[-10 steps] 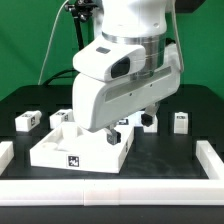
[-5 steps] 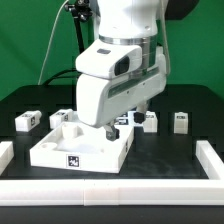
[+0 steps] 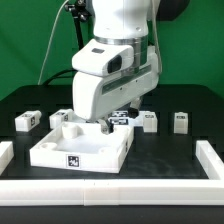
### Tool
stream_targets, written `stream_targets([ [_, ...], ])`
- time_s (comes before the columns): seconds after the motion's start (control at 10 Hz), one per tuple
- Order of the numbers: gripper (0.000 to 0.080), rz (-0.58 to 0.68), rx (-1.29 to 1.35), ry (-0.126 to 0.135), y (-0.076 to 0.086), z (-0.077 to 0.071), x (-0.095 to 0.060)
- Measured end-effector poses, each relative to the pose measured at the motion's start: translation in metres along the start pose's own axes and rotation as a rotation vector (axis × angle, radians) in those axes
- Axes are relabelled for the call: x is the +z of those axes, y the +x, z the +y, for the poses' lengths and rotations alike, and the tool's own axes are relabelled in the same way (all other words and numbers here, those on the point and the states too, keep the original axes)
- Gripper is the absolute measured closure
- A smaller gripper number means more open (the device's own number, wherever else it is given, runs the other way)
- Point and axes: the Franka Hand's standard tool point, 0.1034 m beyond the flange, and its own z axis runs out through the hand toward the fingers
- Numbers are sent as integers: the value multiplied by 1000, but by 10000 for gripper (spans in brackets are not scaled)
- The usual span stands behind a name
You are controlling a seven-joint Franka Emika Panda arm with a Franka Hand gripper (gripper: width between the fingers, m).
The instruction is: Assemble one leg
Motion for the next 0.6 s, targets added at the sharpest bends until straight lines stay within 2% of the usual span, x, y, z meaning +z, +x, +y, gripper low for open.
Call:
stream_targets([
  [0.2,150,-1,-32,-6,-1,-1,1],
  [0.4,150,11,-189,-37,-13,-17,8],
  [0.6,150,-6,-289,-16,-28,-33,13],
])
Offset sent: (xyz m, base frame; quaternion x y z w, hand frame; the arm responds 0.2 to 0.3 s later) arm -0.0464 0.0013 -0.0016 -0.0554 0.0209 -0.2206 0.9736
